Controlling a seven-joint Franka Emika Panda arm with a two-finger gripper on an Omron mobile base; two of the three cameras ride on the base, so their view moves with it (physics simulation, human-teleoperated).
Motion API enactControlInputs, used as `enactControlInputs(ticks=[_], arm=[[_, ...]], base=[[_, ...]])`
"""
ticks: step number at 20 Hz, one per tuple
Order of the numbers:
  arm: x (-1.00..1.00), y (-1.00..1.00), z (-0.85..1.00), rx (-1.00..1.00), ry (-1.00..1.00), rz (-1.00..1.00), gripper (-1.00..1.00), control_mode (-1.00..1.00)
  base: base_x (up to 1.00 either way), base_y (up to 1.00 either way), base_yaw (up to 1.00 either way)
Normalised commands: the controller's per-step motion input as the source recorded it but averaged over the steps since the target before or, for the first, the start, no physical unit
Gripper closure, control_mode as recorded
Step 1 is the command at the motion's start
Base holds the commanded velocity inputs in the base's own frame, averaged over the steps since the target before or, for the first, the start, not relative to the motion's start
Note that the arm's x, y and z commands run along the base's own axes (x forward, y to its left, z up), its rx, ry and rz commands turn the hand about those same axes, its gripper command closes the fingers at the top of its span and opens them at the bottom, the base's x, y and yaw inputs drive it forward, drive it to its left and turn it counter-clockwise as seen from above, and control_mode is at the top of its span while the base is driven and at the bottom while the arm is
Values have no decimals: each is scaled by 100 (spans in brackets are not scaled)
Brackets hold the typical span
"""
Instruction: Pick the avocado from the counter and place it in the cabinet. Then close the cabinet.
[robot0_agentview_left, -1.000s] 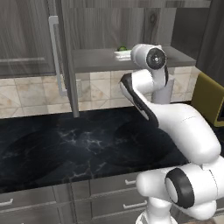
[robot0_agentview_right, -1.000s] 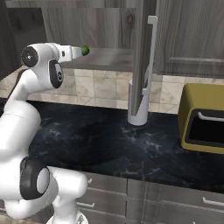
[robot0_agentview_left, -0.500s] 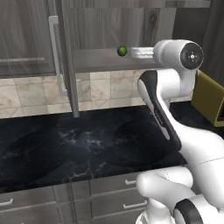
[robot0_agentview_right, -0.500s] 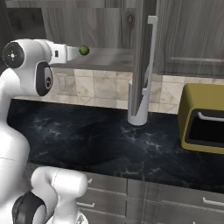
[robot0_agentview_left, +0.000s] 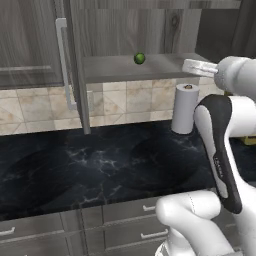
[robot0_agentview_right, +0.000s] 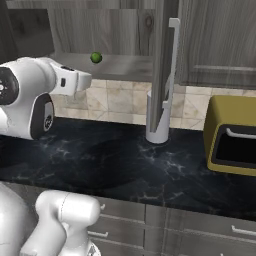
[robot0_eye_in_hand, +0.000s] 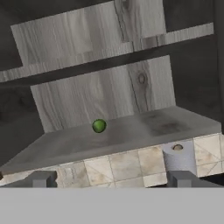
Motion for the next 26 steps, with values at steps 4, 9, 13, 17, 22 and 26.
enactControlInputs(ticks=[4,9,13,17,22,26], arm=[[-100,-46,19,29,-4,0,-100,-100],[-100,-56,20,31,-9,0,-100,-100],[-100,-64,2,29,-3,0,-100,-100],[-92,-65,-1,26,0,0,-100,-100],[-70,-62,-12,23,0,0,-100,-100],[-34,-47,-19,22,1,0,-100,-100]], base=[[0,0,0],[0,0,0],[0,0,0],[0,0,0],[0,0,0],[0,0,0]])
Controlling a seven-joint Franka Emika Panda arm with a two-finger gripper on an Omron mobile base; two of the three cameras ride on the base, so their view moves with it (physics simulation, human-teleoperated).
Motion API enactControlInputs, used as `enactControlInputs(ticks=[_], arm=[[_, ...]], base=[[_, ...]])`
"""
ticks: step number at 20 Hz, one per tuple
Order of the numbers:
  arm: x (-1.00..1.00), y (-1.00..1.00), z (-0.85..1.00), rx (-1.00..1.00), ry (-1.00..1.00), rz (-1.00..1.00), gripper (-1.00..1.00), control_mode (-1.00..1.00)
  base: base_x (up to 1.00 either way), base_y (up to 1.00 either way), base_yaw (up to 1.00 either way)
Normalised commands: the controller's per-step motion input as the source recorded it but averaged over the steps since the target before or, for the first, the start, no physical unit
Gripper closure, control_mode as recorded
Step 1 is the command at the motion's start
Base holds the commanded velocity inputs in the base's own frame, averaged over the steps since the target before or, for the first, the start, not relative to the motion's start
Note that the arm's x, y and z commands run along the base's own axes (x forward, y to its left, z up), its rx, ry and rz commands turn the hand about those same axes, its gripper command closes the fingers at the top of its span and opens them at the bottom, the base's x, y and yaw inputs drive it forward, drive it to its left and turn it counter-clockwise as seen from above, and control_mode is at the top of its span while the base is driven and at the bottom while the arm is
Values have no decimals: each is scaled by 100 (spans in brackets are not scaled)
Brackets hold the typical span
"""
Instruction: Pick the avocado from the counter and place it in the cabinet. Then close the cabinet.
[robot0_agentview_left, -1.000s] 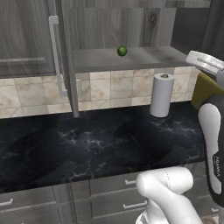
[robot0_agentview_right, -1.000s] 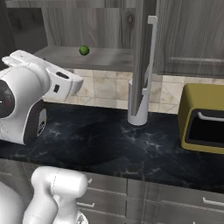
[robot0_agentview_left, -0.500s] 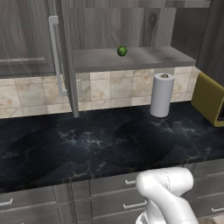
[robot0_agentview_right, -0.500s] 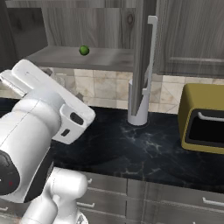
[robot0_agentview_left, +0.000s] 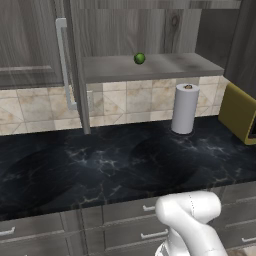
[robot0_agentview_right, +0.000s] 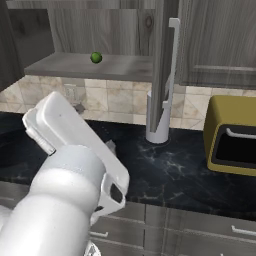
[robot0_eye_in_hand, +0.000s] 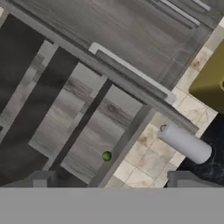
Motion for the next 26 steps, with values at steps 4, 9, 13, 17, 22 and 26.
enactControlInputs(ticks=[4,9,13,17,22,26], arm=[[30,-31,-56,22,1,0,-100,-100],[79,-24,-55,22,0,0,-100,-100],[61,-50,-16,22,0,0,-100,-100],[26,-67,0,21,0,0,-100,-100],[47,-62,0,20,0,2,-100,-100],[86,-34,0,19,0,11,-100,-100]], base=[[0,0,0],[0,0,0],[0,0,0],[0,0,0],[0,0,0],[0,0,0]])
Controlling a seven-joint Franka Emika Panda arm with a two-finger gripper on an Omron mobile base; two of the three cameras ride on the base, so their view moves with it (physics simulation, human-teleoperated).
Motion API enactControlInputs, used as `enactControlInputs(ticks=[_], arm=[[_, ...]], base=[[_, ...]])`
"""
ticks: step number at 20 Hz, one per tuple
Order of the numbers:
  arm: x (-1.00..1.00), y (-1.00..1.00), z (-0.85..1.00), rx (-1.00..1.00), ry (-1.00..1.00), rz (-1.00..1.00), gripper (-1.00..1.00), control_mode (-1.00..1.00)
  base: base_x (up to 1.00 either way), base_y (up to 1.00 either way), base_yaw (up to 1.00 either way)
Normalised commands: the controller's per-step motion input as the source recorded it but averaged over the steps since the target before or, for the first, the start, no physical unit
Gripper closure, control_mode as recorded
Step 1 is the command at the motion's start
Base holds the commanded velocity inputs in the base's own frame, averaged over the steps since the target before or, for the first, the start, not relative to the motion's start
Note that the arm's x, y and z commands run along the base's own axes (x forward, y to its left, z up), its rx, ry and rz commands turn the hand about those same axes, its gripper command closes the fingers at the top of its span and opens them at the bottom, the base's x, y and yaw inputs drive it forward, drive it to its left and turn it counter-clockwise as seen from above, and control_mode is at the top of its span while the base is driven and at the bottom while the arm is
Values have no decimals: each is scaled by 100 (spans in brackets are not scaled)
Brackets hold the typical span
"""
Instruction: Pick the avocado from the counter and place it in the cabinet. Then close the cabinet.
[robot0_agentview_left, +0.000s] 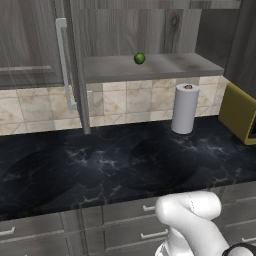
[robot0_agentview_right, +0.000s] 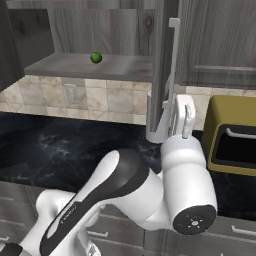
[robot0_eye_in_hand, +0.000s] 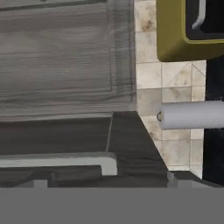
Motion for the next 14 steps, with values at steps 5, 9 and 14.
enactControlInputs(ticks=[5,9,14], arm=[[82,-5,0,15,0,17,-100,-100],[50,0,0,13,-1,25,-100,-100],[26,3,0,10,-2,34,-100,-100]], base=[[0,0,0],[0,0,0],[0,0,0]])
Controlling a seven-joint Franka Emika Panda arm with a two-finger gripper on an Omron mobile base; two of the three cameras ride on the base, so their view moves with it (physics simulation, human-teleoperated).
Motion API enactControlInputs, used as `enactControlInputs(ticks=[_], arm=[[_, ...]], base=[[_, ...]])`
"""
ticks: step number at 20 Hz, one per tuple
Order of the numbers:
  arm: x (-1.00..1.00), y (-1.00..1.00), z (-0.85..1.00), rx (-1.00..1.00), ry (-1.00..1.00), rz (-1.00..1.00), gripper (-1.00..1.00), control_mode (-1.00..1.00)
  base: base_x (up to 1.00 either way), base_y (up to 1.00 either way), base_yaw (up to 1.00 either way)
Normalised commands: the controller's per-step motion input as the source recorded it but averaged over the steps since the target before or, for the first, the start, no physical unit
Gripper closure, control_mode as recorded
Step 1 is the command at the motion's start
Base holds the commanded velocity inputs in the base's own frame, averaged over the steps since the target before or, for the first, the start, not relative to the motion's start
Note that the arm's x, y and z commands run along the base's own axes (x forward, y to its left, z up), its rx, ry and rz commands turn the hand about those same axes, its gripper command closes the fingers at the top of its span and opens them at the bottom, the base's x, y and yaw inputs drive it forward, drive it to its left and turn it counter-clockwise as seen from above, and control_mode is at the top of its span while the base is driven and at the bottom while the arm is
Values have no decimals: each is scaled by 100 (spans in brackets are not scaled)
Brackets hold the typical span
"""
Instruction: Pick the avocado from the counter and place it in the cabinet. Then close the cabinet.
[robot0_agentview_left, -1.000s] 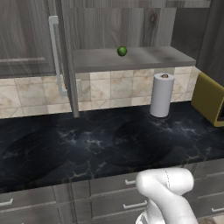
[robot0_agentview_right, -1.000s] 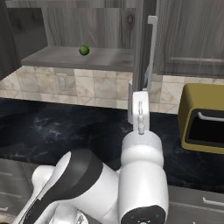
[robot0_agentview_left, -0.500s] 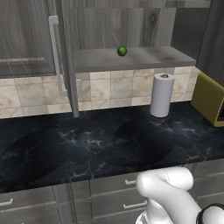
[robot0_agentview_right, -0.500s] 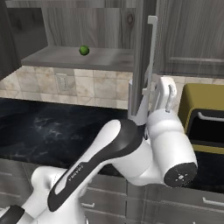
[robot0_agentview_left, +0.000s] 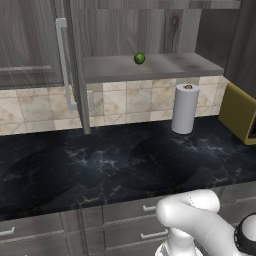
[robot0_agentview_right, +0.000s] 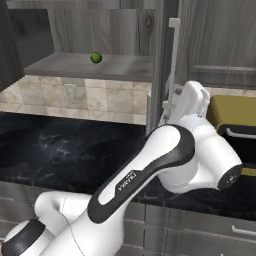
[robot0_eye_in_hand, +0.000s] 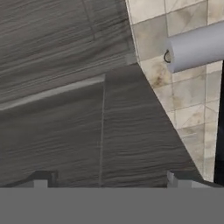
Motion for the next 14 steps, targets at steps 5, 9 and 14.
enactControlInputs(ticks=[5,9,14], arm=[[27,28,9,6,-2,36,-100,-100],[10,56,21,1,-3,33,-100,-100],[18,91,12,0,-1,15,-100,-100]], base=[[0,0,0],[0,0,0],[0,0,0]])
